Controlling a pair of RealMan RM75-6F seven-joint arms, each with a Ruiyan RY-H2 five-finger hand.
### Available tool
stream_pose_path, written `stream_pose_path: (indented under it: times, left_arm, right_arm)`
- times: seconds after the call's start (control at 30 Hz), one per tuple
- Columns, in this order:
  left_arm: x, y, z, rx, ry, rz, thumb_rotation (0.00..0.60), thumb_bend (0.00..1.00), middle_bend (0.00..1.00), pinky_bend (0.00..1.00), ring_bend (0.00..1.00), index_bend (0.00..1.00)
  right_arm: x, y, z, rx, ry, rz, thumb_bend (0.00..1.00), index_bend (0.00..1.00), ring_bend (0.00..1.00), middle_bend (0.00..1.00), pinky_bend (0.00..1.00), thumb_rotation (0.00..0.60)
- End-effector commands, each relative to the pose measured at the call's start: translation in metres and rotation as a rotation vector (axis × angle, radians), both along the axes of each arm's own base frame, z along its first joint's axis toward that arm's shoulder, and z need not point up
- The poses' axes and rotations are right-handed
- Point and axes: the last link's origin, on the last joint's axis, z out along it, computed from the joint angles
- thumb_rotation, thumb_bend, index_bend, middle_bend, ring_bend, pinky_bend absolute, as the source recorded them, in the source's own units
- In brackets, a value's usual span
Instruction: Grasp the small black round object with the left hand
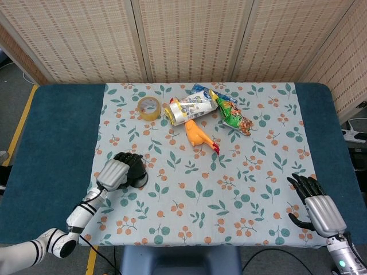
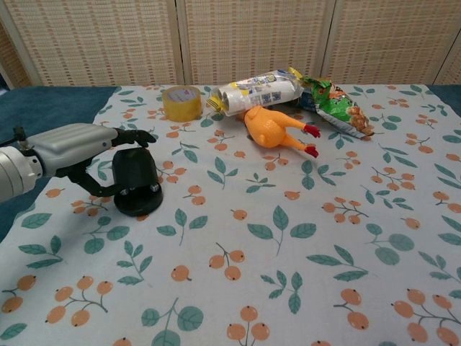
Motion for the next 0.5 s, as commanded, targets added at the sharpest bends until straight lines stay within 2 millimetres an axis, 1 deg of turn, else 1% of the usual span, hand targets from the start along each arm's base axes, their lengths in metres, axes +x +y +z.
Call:
stream_pose_path:
  times: [0.03, 0.2, 0.23, 0.3, 0.33, 0.5]
  left_arm:
    - [-0.0006, 0.0008, -0.0023, -0.003, 0.006, 0.003, 0.600, 0.37, 0.12, 0.16, 0.13, 0.13]
    - [-0.0009, 0.0077, -0.0035, 0.043, 0.016, -0.006, 0.600, 0.37, 0.18, 0.18, 0.21, 0.21]
    - [-0.0009, 0.0083, -0.0030, 0.051, 0.013, -0.007, 0.600, 0.37, 0.20, 0.19, 0.24, 0.23]
    - [-0.0011, 0.0085, -0.0020, 0.058, 0.010, -0.013, 0.600, 0.37, 0.26, 0.22, 0.33, 0.25]
    - [-0.0013, 0.0087, -0.0015, 0.061, 0.014, -0.018, 0.600, 0.37, 0.27, 0.24, 0.35, 0.26]
    - [-0.0042, 0.0081, -0.0040, 0.063, 0.057, -0.040, 0.600, 0.37, 0.30, 0.36, 0.38, 0.28]
  right_arm:
    - [0.0000, 0.0002, 0.0000, 0.001, 0.000, 0.000, 0.20, 0.00, 0.00, 0.00, 0.00, 0.600]
    - [-0.0001, 0.0003, 0.0004, 0.000, -0.001, -0.001, 0.20, 0.00, 0.00, 0.00, 0.00, 0.600]
    - [-0.0002, 0.0002, 0.0006, -0.001, -0.001, -0.001, 0.20, 0.00, 0.00, 0.00, 0.00, 0.600]
    - [-0.0004, 0.0000, 0.0006, -0.002, -0.001, -0.003, 0.20, 0.00, 0.00, 0.00, 0.00, 0.600]
    - [-0.0005, -0.0001, 0.0005, -0.002, 0.000, -0.003, 0.20, 0.00, 0.00, 0.00, 0.00, 0.600]
    - [-0.0001, 0.0001, 0.0003, 0.001, -0.001, -0.003, 0.20, 0.00, 0.00, 0.00, 0.00, 0.600]
